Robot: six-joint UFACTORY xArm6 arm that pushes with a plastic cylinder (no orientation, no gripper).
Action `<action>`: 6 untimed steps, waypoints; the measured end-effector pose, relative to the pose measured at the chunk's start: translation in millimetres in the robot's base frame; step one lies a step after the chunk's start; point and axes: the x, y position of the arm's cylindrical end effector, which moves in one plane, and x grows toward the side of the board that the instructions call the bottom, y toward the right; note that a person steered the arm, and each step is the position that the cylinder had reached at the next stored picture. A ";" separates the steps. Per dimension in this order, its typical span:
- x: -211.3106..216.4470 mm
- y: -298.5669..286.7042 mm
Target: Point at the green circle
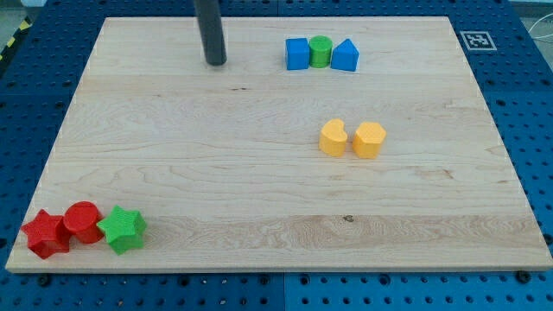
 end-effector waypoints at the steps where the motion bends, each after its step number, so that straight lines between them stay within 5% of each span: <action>1: -48.7 29.7; 4: -83.7 207.5; 6: -71.5 216.0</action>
